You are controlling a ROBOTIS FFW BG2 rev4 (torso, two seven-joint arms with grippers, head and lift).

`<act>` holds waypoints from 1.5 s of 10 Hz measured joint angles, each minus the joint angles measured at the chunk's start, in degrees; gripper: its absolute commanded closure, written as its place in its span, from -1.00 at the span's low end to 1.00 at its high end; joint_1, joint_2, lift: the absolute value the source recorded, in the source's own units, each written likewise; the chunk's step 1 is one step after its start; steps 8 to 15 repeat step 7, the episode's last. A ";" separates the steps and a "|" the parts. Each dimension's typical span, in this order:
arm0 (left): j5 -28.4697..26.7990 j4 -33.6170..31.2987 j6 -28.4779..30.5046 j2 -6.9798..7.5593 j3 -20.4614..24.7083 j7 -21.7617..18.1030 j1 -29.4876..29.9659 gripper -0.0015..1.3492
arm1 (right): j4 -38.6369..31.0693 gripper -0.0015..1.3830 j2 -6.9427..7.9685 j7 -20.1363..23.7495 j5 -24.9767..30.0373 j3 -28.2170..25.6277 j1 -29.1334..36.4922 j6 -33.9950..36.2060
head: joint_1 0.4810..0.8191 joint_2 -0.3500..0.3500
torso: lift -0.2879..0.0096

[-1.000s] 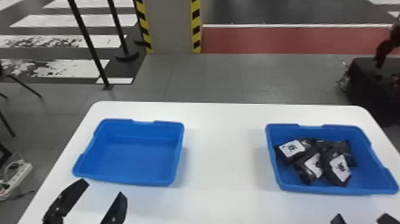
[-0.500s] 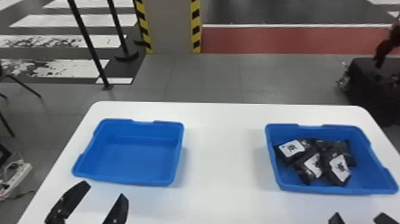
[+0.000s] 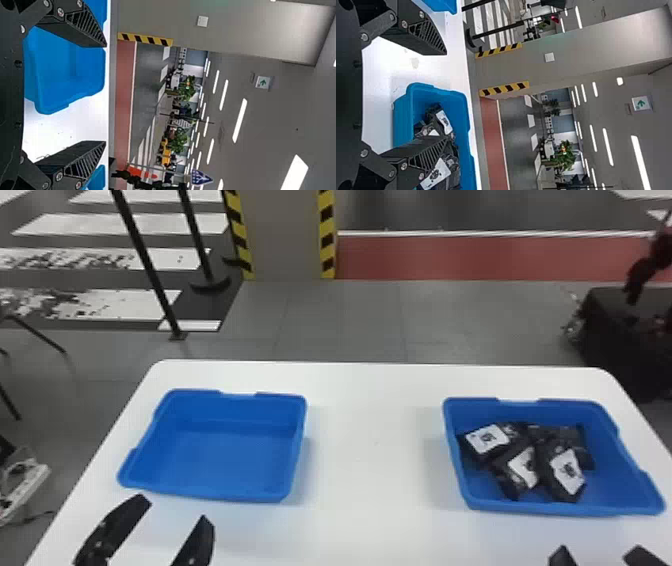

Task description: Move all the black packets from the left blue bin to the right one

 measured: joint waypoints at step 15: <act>0.08 0.00 0.90 0.00 -0.27 0.00 -0.19 -0.75 | 0.27 -0.57 0.00 0.00 -0.33 0.02 -0.26 0.00 | 0.27 0.16 | 0.20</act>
